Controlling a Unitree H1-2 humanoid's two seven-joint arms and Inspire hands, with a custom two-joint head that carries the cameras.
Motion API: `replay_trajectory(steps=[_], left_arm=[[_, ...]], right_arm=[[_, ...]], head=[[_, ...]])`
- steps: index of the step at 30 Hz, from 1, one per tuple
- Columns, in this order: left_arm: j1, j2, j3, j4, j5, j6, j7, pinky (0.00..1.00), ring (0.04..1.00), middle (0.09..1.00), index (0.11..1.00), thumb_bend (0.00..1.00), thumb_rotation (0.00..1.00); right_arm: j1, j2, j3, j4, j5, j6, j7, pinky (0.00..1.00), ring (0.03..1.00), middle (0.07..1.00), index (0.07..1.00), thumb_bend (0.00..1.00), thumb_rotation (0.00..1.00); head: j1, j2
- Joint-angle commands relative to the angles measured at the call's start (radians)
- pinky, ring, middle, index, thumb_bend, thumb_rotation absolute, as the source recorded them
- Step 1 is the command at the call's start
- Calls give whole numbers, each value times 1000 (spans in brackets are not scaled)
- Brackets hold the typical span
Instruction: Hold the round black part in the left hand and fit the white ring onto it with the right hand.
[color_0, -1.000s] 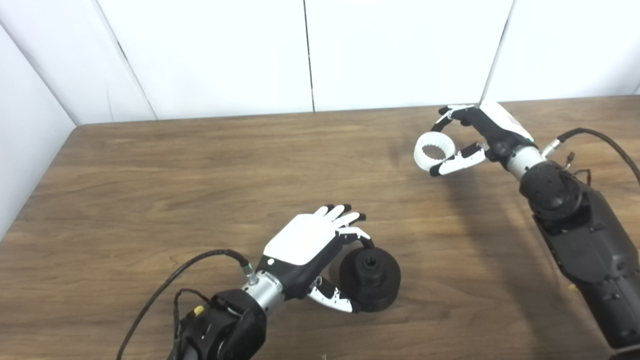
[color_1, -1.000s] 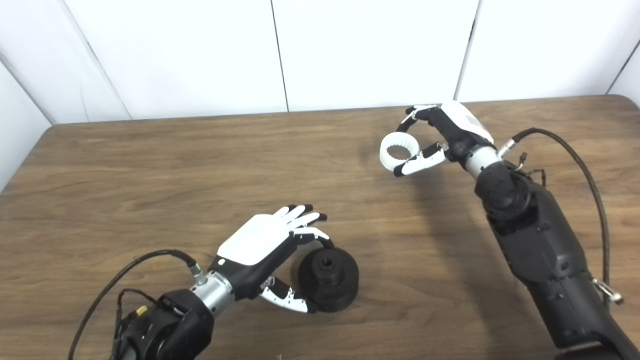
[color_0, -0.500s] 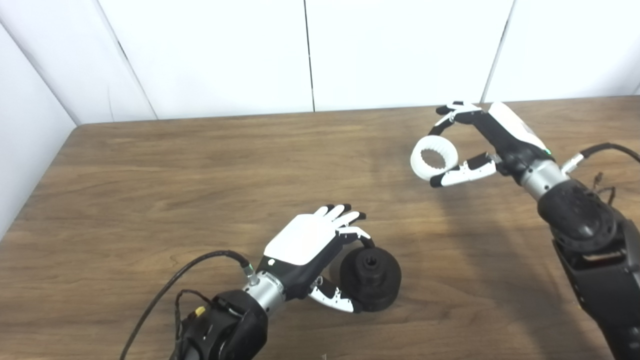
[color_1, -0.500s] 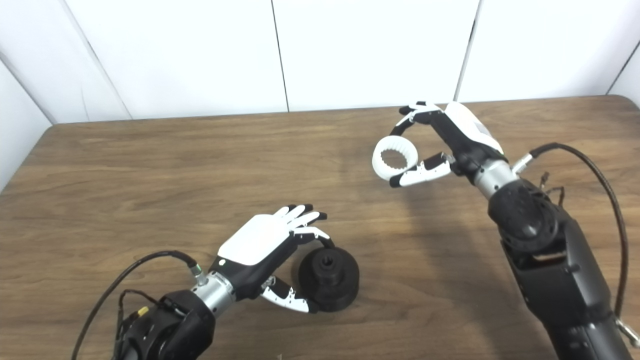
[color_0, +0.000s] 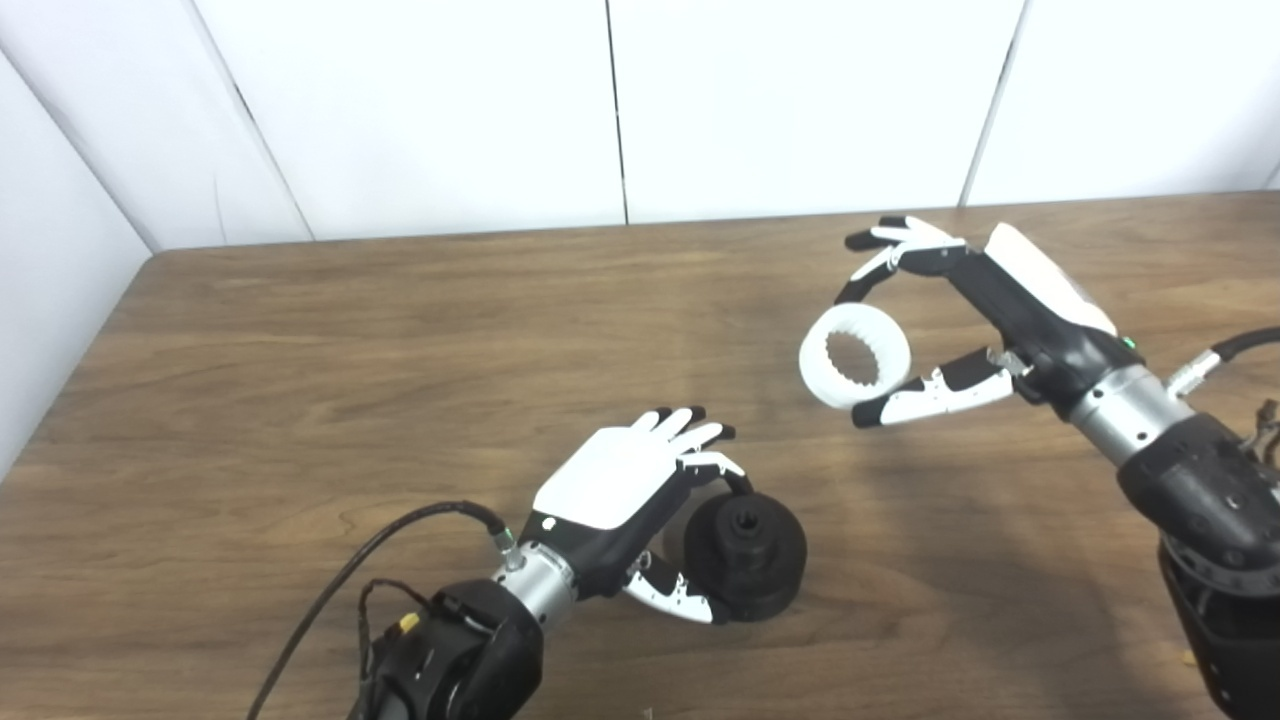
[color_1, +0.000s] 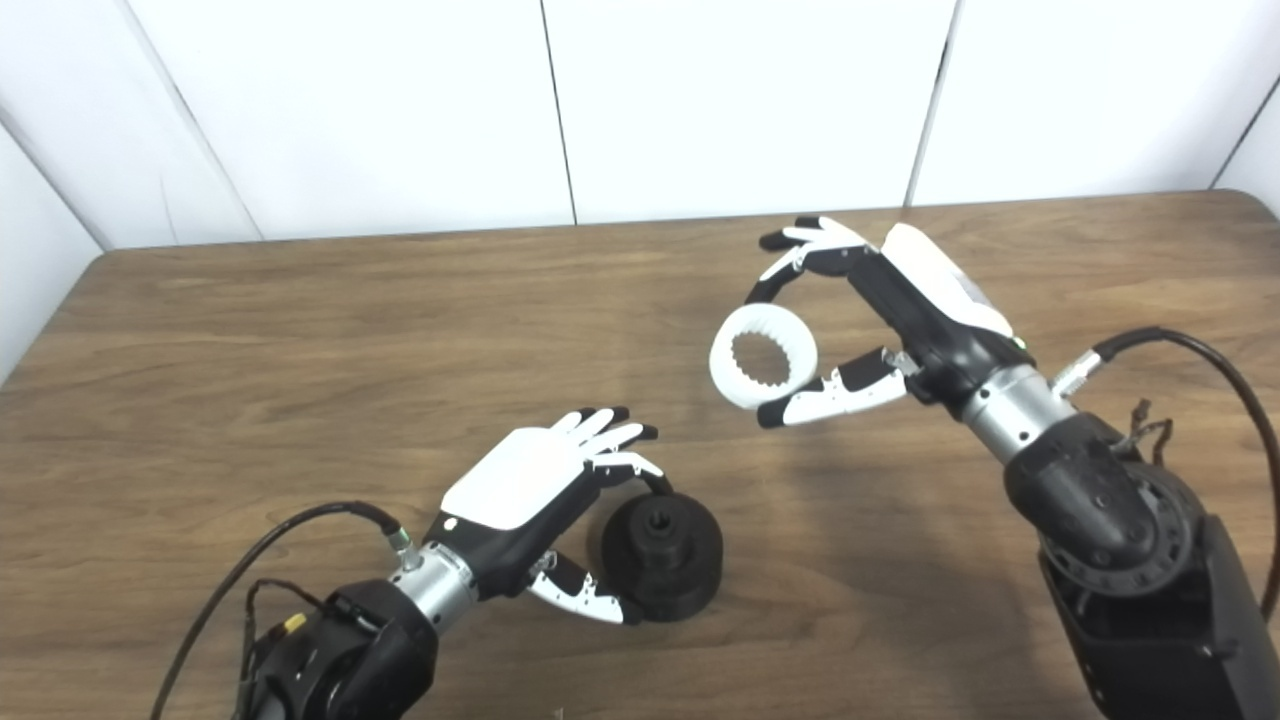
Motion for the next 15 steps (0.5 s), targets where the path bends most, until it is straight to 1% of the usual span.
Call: replay_trajectory(steps=[1,7,14,15], left_arm=[[-17,-2,0,5,12,3,-6,1000,1000,950,707,902,232],[-19,-1,0,3,12,3,-9,1000,1000,950,708,900,239],[-22,-1,4,8,3,4,-10,1000,1000,951,708,899,233],[-23,0,4,7,3,5,-13,1000,1000,952,709,897,233]], right_arm=[[-31,-15,-7,-66,7,20,17,872,948,850,490,523,158],[-9,-23,5,-140,3,64,72,852,951,849,491,523,158],[21,-20,25,-158,-8,57,89,840,933,842,490,524,154],[28,-19,32,-153,-10,47,88,840,932,842,490,524,154]], head=[[2,3],[3,7],[-1,9],[-1,7]])
